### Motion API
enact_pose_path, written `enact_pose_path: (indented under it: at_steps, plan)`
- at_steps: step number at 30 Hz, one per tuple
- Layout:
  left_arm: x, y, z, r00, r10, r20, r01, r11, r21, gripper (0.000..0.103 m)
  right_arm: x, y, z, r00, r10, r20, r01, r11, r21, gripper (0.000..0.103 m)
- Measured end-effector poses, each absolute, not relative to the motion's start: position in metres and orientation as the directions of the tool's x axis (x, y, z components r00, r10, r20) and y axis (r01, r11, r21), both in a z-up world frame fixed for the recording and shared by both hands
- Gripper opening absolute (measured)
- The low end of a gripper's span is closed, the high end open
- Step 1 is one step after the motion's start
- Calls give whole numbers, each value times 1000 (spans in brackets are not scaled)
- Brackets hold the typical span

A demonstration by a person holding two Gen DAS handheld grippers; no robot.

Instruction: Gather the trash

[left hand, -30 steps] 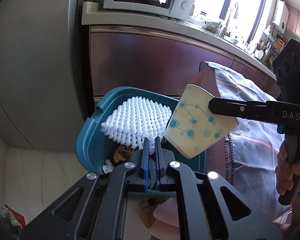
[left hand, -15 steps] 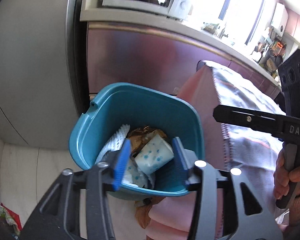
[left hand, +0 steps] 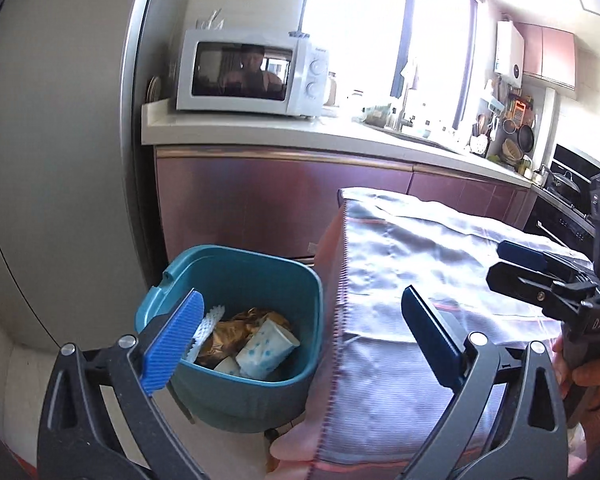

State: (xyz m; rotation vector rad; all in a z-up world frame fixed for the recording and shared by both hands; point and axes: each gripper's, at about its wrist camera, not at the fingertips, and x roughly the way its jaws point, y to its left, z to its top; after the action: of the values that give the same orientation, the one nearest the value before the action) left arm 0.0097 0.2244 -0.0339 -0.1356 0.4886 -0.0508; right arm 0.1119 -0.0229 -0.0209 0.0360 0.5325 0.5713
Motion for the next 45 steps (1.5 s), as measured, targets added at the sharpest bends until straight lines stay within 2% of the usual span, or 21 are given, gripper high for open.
enact_pose_path:
  at_steps: [7,14,25,45]
  plan:
    - [-24,179,-21,921,-52,-386,13,995,-102,97,62,-73,-22,867,337,-366,-328,941,89,97]
    - [-53,145,-10,956,-23,-294,4,998,-65,97,32,-103,-25,937,207,-280,-200,978,56,97]
    - [-65,121,-6,970,-8,-242,6,1000,-9,97,13,-128,-28,956,162,-246,-142,985,94,97]
    - [-64,114,-4,979,11,-204,-10,1000,6,97,7,-142,-28,963,141,-229,-118,987,113,97]
